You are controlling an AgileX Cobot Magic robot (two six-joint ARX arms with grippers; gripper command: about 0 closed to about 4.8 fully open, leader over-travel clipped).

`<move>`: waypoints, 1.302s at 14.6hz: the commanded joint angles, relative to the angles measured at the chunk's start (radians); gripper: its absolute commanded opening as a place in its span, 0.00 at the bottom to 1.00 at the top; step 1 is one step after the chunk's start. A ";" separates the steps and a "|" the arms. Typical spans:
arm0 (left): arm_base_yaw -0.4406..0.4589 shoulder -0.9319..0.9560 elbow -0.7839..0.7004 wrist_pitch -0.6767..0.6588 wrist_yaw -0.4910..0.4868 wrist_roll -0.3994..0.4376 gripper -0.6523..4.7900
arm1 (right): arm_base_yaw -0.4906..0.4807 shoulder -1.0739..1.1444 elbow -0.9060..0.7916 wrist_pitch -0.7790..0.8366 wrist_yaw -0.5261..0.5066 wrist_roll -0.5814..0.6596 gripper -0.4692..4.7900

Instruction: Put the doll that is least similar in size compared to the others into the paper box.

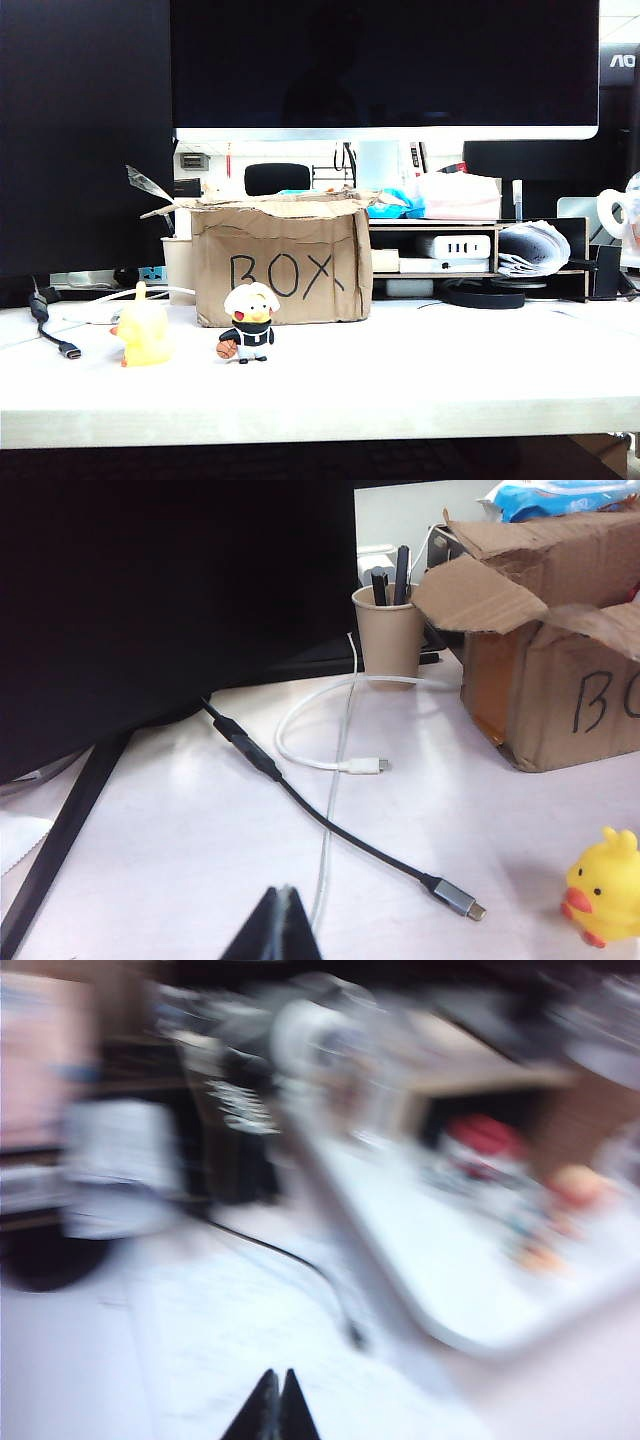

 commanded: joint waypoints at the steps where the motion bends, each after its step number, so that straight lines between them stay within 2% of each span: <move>1: 0.001 0.000 0.001 0.012 0.004 0.000 0.11 | -0.164 -0.094 -0.050 -0.037 -0.198 0.002 0.09; 3: 0.001 0.000 0.001 0.012 0.004 0.000 0.11 | -0.240 -0.240 -0.201 0.045 -0.321 0.005 0.09; 6: 0.001 0.000 0.001 0.012 0.004 0.000 0.11 | -0.244 -0.424 -0.365 0.095 -0.329 0.005 0.09; 8: 0.001 0.000 0.001 0.012 0.004 0.000 0.11 | -0.243 -0.482 -0.415 0.109 -0.329 0.005 0.09; 12: 0.001 0.000 0.001 0.012 0.004 0.000 0.11 | -0.242 -0.653 -0.536 0.118 -0.503 0.003 0.09; 15: 0.001 0.000 0.001 0.012 0.004 0.000 0.11 | -0.231 -0.651 -0.577 0.123 -0.511 0.000 0.09; 19: 0.001 0.000 0.001 0.012 0.004 0.000 0.11 | -0.147 -0.651 -0.628 0.115 -0.499 -0.002 0.09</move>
